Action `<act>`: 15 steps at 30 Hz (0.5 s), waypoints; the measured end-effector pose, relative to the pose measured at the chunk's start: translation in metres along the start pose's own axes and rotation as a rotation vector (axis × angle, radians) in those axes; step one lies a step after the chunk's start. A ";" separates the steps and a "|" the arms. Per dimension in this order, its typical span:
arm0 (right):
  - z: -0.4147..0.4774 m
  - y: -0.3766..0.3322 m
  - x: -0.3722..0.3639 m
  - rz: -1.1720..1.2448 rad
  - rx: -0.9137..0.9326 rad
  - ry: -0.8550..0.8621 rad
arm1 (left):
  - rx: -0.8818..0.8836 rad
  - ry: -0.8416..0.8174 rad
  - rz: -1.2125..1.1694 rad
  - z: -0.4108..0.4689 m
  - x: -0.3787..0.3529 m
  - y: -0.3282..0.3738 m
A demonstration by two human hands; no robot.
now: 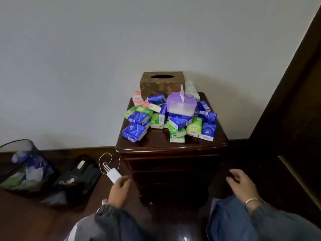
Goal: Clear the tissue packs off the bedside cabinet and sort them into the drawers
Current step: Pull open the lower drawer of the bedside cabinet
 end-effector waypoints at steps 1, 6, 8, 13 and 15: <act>0.019 0.000 -0.009 0.019 -0.020 0.019 | 0.026 0.025 0.003 0.018 -0.005 0.000; 0.076 0.003 -0.050 0.128 -0.147 -0.036 | 0.120 0.031 -0.170 0.057 -0.040 -0.008; 0.087 0.007 -0.064 0.176 -0.155 -0.083 | 0.079 0.007 -0.203 0.064 -0.046 -0.011; 0.105 0.018 -0.071 0.206 -0.190 -0.047 | 0.003 0.021 -0.187 0.070 -0.052 -0.019; 0.106 0.021 -0.069 0.151 -0.187 -0.068 | 0.032 0.028 -0.154 0.070 -0.048 -0.021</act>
Point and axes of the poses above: each hand's wrist, its own z-axis towards the middle knuckle, its own x-axis out of the back of the hand, y = z × x, the point moved 6 cm from there along z, towards the middle knuckle, and after that the axes turned 8 degrees about -y, right-handed, at the moved point
